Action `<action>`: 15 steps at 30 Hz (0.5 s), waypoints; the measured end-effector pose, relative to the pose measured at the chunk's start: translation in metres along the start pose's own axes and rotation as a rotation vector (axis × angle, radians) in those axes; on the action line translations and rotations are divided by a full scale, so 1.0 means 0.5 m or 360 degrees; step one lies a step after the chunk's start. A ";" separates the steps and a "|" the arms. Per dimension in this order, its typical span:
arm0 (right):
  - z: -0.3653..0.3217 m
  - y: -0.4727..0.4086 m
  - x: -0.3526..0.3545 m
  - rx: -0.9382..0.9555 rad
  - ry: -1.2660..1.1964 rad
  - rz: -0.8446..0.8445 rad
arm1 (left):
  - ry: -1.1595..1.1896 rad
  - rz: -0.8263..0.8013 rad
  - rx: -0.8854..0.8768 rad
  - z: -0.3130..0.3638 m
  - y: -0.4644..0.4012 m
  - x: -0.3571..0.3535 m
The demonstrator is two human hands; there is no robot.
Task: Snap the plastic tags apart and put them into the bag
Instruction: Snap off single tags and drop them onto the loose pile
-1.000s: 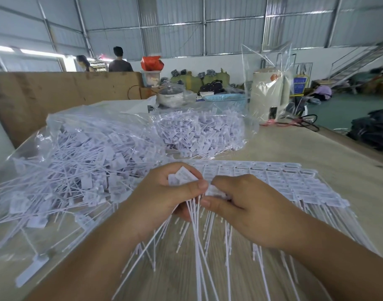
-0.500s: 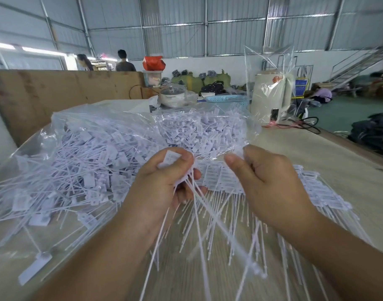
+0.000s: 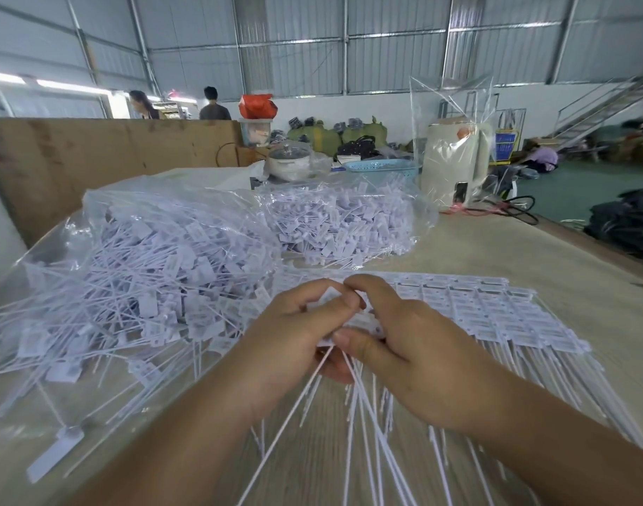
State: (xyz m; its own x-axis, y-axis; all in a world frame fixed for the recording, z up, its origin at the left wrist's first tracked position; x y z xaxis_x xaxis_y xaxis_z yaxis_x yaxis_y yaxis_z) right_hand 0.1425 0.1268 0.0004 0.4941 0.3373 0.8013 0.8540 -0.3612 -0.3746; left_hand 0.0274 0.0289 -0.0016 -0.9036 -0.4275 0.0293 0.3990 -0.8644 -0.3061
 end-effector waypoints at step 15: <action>0.007 -0.001 0.030 -0.0120 0.0092 0.0080 | 0.0035 0.0271 -0.0085 0.020 -0.004 0.030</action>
State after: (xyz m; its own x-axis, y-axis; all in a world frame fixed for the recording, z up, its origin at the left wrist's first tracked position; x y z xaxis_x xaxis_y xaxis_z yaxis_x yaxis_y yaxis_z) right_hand 0.1502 0.1350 0.0110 0.5239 0.2672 0.8088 0.8126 -0.4416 -0.3804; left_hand 0.0146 0.0217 0.0088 -0.8269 -0.5603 -0.0478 0.5384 -0.7643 -0.3549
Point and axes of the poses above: each hand's wrist, its own y-axis away from the middle knuckle, its own x-axis out of the back of the hand, z = x × y, the point moved 2 cm from there along -y, towards the middle knuckle, and after that the axes turned 8 degrees about -x, right-handed, at the moved point
